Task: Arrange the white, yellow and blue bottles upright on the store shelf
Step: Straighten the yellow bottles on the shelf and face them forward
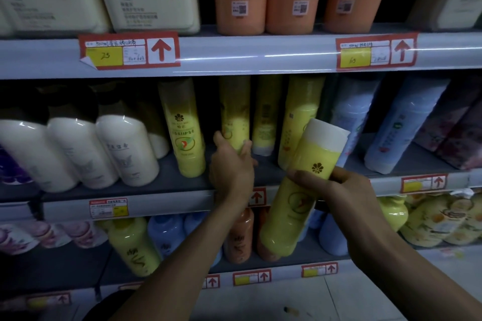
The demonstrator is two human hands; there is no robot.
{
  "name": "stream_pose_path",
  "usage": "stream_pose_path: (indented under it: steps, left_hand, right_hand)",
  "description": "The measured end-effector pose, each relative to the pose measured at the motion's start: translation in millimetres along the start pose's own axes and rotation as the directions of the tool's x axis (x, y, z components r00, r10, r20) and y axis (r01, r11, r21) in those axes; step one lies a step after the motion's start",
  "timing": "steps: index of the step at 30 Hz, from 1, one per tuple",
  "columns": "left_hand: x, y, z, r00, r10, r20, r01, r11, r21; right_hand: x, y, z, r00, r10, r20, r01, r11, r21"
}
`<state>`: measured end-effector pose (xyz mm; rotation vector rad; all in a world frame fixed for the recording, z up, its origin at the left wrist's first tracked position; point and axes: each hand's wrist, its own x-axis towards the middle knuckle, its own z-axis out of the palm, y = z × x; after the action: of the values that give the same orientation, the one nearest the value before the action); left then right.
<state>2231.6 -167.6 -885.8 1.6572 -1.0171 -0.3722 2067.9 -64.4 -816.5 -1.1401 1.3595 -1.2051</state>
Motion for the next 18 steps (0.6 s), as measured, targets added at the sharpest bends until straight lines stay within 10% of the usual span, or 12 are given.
stream_pose_path:
  steps: [18]
  left_hand:
    - [-41.4,-21.6,-59.5,0.908,0.279,0.314,-0.163,0.923,-0.348]
  right_hand:
    - [-12.8,-28.8,-13.6,0.942,0.143,0.303,-0.299,0.768,0.566]
